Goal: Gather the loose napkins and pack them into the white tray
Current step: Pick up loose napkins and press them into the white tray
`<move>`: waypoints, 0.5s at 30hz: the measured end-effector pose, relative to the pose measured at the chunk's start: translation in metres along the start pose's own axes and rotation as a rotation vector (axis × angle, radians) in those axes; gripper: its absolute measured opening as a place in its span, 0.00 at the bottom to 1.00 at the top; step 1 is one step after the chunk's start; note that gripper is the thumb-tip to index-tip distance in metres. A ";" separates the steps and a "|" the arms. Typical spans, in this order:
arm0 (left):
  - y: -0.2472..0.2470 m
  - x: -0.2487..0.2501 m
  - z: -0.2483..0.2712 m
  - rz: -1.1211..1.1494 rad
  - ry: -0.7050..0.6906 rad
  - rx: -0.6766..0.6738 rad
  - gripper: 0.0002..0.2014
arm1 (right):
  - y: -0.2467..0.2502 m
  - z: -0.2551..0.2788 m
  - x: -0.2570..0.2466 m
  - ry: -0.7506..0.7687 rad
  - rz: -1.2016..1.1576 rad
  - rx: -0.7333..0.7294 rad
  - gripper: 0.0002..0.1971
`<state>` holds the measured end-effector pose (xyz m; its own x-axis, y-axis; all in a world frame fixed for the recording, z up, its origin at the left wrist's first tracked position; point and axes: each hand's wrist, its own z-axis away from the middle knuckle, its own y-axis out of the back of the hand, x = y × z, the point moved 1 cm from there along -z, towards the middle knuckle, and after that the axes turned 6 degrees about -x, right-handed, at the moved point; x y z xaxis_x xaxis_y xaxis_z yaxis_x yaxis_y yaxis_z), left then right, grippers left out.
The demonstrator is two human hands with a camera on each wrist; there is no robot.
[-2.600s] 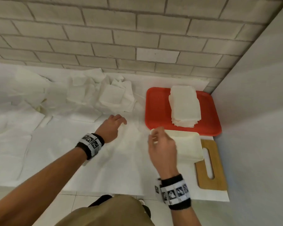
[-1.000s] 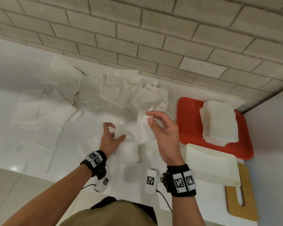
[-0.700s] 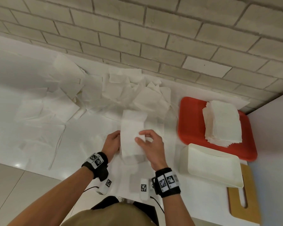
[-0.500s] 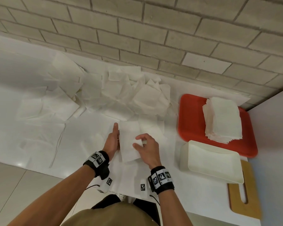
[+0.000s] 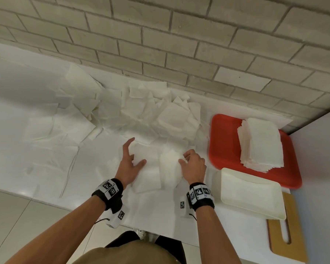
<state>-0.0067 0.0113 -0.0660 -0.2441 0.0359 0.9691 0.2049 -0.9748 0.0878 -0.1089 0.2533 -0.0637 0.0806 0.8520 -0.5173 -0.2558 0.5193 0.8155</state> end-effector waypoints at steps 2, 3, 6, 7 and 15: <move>0.002 0.001 0.001 -0.026 -0.025 -0.011 0.39 | 0.006 -0.001 0.000 0.029 -0.070 0.077 0.10; 0.002 0.000 0.000 -0.089 -0.043 -0.020 0.34 | 0.010 -0.001 -0.002 0.045 -0.083 0.109 0.09; 0.001 -0.003 -0.002 -0.248 -0.025 -0.068 0.21 | 0.020 -0.003 -0.006 0.096 -0.079 0.140 0.11; 0.000 -0.004 -0.003 -0.250 0.012 -0.062 0.19 | 0.023 -0.003 -0.008 0.106 -0.069 0.136 0.12; -0.003 -0.003 -0.004 -0.106 0.138 -0.074 0.11 | 0.083 0.043 -0.075 0.479 -0.179 0.508 0.06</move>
<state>-0.0106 0.0135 -0.0699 -0.3895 0.1137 0.9140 0.1023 -0.9809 0.1656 -0.0948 0.2358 0.0540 -0.3814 0.6890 -0.6163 0.2106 0.7139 0.6678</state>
